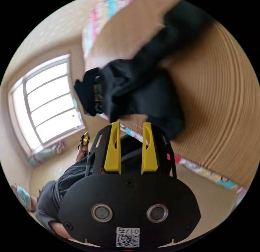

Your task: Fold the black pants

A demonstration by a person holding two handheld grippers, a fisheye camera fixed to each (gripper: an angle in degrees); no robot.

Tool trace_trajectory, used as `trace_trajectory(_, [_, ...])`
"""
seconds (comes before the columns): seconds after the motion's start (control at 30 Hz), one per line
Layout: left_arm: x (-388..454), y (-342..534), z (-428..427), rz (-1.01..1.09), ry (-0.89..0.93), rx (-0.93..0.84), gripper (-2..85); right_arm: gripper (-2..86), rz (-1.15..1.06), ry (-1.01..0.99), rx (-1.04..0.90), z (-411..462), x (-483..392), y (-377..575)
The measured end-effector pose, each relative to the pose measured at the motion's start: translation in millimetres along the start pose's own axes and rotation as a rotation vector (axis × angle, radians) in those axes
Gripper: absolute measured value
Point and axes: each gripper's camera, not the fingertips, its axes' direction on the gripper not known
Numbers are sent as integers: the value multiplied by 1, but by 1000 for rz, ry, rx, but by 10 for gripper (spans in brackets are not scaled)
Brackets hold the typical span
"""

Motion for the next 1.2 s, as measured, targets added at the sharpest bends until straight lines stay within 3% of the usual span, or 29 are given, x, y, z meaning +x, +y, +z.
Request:
trace_trajectory(0.1, [1, 0, -2, 5, -96, -32, -9, 147, 156, 59, 52, -21, 39, 26])
trace_trajectory(0.23, [20, -15, 12, 42, -143, -86, -9, 149, 167, 121, 54, -31, 37, 22])
trace_trajectory(0.37, [52, -37, 43, 98, -168, -172, -8, 49, 40, 127, -109, -21, 1, 2])
trace_trajectory(0.43, [66, -45, 55, 133, -150, -195, -8, 37, -23, 249, -117, -39, -29, 2])
trace_trajectory(0.5, [77, -51, 66, 156, -136, -217, -7, 29, -167, 541, 153, -102, -96, 37])
trace_trajectory(0.6, [84, -58, 82, 179, -127, -259, -1, 25, -351, 824, 469, -185, -181, 118])
trace_trajectory(0.73, [80, -67, 97, 180, -175, -297, 13, 23, -486, 1117, 634, -223, -225, 212])
trace_trajectory(0.83, [72, -74, 103, 140, -153, -299, 27, 21, -348, 1314, 610, -224, -187, 243])
trace_trajectory(0.93, [68, -80, 104, 114, -125, -287, 32, 18, 60, 1145, 372, -235, -74, 241])
trace_trajectory(1.0, [67, -83, 101, 101, -121, -276, 33, 13, 414, 866, 290, -261, 11, 260])
trace_trajectory(1.03, [68, -85, 97, 95, -116, -267, 33, 12, 459, 787, 335, -271, 21, 270])
trace_trajectory(1.1, [70, -89, 89, 98, -110, -248, 32, 13, 384, 456, 616, -317, 24, 301])
trace_trajectory(1.2, [72, -94, 75, 107, -140, -213, 32, 21, 294, 231, 739, -356, 22, 280])
